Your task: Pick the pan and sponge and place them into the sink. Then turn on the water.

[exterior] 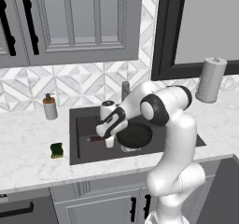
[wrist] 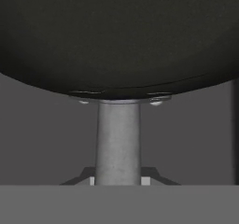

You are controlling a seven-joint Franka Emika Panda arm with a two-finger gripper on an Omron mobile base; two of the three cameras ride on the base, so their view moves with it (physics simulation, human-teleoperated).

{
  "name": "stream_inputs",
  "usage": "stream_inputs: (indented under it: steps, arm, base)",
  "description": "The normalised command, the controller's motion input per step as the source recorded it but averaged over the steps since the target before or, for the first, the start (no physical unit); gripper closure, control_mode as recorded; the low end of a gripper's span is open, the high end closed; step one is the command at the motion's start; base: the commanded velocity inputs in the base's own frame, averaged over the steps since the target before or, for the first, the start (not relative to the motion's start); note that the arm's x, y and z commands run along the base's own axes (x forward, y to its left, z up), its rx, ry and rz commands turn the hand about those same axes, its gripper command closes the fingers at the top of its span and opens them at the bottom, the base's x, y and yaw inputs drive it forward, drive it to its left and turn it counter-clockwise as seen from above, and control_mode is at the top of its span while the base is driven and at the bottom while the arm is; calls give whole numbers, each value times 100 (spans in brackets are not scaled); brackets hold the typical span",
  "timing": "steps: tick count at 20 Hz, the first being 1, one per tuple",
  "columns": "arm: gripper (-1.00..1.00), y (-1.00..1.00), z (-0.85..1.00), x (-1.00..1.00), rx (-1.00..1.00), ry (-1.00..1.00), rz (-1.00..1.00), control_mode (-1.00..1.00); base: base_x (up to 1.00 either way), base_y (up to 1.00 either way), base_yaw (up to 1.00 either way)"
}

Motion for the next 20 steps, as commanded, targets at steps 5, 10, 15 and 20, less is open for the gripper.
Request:
stream_inputs:
  steps: [5, 10, 15, 20]
  arm:
    - [100, 0, -54, 22, 0, 0, 0, -100]
    - [100, 0, -50, 25, 0, 0, 0, -100]
    - [100, 0, -49, 22, 0, 0, 0, -100]
    - [100, 6, -50, 30, 0, 0, 0, -100]
  base:
    - [0, 0, 0]
    - [0, 0, 0]
    - [0, 0, 0]
    - [0, 0, 0]
